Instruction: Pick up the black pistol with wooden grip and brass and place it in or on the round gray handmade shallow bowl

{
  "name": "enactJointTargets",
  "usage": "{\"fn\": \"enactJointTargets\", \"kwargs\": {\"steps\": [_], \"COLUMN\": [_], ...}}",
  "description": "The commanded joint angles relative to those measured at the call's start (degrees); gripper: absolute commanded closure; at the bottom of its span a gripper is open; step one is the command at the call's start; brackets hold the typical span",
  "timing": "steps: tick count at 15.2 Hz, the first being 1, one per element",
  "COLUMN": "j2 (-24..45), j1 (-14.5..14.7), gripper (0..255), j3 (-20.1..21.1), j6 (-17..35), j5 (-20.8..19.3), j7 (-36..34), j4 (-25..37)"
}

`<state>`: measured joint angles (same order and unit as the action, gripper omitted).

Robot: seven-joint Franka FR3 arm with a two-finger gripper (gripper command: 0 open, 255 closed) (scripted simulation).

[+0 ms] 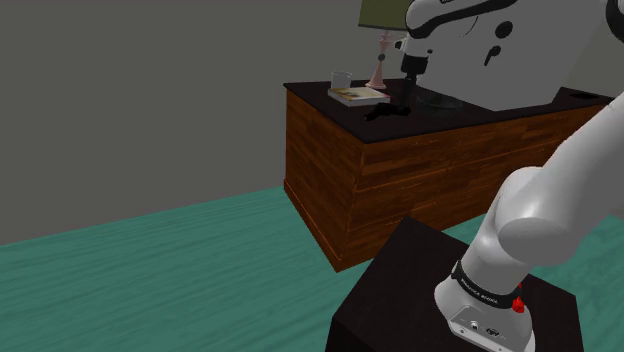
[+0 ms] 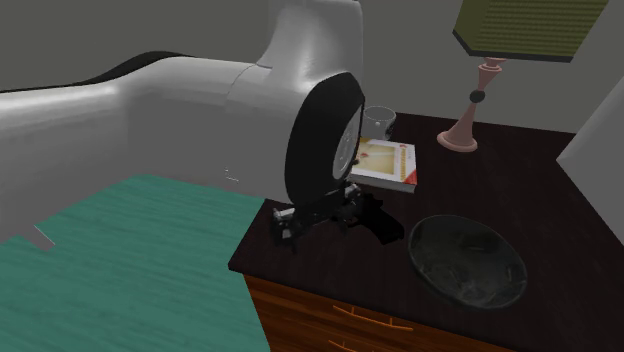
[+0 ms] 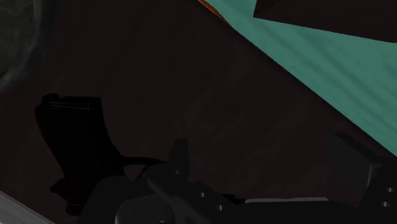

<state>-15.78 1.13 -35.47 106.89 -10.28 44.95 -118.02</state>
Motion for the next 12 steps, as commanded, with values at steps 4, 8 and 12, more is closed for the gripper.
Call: {"fn": "enactJointTargets", "kwargs": {"steps": [4,8,12], "j2": [13.2,25.6,34.3], "j1": [0.1,-3.5,-8.4], "gripper": [0,0,0], "j3": [-6.5,-8.8,-8.0], "j6": [0.5,-1.1,-2.8], "j5": [7.3,15.8,21.4], "j7": [13.1,23.7,29.9], "j4": [10.6,20.9,29.0]}}
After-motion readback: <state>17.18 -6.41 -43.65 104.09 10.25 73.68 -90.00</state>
